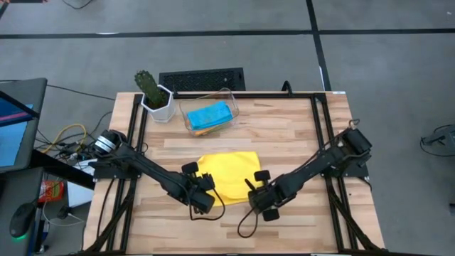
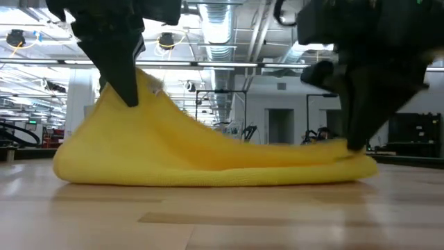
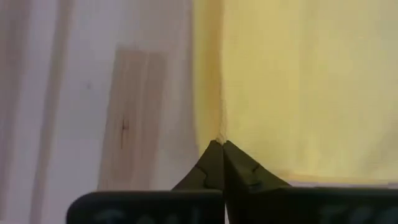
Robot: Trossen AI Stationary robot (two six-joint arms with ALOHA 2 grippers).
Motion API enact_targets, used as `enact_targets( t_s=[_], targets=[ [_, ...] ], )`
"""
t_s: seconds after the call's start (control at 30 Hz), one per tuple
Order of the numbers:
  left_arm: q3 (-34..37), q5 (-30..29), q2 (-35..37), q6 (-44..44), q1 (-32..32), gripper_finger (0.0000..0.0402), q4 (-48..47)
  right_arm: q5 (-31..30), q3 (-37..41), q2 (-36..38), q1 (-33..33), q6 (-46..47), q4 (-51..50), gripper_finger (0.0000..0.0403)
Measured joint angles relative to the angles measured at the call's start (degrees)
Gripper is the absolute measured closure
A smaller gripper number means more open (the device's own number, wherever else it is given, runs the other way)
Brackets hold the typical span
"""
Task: Fold microfiber towels
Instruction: Fold the yellow microfiber cloth
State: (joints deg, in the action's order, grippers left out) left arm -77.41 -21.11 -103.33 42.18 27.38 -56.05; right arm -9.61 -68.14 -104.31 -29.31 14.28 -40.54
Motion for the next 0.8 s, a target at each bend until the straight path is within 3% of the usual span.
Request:
enact_targets(
  t_s=[0.3, 0.8],
  targets=[
    [-0.07, -1.18, 0.51, -1.81, -2.39, 0.0401, -2.48, -1.64, -0.05, 8.33, 6.95, -1.13, -2.34, 0.039],
    [-0.07, -3.36, 0.51, -12.77, -12.0, 0.0401, -2.88, -0.84, -0.05, 9.73, 19.19, -7.19, -8.09, 0.0392]
  ],
)
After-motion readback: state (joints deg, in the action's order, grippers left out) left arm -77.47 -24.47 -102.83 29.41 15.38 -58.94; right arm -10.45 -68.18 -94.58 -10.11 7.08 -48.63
